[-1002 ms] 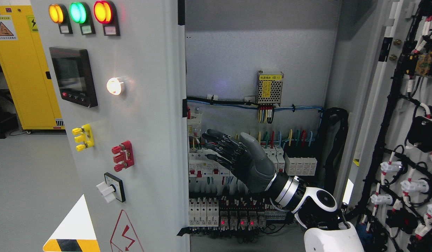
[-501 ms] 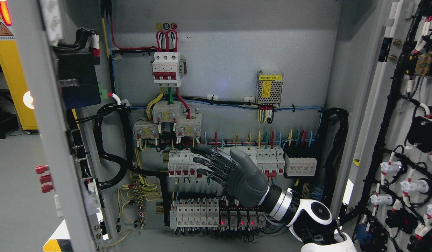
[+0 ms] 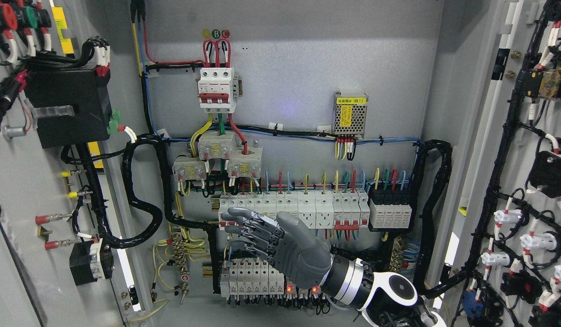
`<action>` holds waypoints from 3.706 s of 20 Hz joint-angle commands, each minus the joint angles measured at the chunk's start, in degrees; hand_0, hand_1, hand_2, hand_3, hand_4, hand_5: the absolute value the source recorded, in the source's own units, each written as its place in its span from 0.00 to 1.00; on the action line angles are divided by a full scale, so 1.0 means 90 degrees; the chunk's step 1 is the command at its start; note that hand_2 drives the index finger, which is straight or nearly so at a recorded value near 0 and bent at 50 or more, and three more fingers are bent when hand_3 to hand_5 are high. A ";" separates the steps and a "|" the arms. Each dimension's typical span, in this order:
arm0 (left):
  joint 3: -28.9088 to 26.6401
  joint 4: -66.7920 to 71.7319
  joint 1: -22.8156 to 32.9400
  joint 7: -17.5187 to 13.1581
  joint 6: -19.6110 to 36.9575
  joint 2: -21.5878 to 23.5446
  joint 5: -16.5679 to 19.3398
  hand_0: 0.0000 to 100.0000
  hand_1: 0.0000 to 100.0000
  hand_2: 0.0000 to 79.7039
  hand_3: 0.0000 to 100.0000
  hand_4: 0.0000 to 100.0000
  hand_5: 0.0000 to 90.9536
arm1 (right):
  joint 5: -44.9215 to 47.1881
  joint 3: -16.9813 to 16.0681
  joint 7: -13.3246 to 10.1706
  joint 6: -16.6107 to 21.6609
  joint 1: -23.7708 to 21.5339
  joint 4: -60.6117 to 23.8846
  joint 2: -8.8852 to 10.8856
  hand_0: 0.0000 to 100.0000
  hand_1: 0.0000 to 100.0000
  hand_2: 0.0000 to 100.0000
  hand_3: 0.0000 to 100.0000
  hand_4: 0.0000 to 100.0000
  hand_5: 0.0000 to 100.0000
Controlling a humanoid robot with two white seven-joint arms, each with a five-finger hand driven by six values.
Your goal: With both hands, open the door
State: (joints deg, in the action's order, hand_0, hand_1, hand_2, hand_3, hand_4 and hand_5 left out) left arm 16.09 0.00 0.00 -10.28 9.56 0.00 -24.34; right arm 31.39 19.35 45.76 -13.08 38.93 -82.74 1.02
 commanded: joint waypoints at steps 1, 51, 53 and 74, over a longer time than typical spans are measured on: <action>0.0009 -0.0176 -0.0117 0.0009 0.0002 -0.0166 0.0000 0.00 0.00 0.00 0.00 0.00 0.00 | 0.0086 0.0993 -0.0007 0.0008 -0.0253 -0.0591 0.0120 0.27 0.00 0.00 0.00 0.00 0.00; -0.0001 -0.0166 -0.0146 0.0000 -0.0008 -0.0156 0.0000 0.00 0.00 0.00 0.00 0.00 0.00 | 0.0008 0.3065 -0.1013 -0.0012 -0.0116 -0.0660 -0.1081 0.27 0.00 0.00 0.00 0.00 0.00; -0.0001 -0.0166 -0.0146 0.0000 0.0002 -0.0156 0.0000 0.00 0.00 0.00 0.00 0.00 0.00 | -0.0001 0.3065 -0.1013 -0.0002 -0.0116 -0.0660 -0.1081 0.27 0.00 0.00 0.00 0.00 0.00; -0.0001 -0.0156 -0.0146 0.0000 0.0002 -0.0156 0.0000 0.00 0.00 0.00 0.00 0.00 0.00 | -0.0011 0.2986 -0.1013 0.0008 -0.0214 -0.0709 -0.1081 0.27 0.00 0.00 0.00 0.00 0.00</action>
State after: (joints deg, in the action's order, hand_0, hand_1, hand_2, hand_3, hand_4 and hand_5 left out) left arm 16.08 0.00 0.00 -10.28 9.55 0.00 -24.34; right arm 31.30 46.19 36.61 -13.04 37.17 -88.94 -8.64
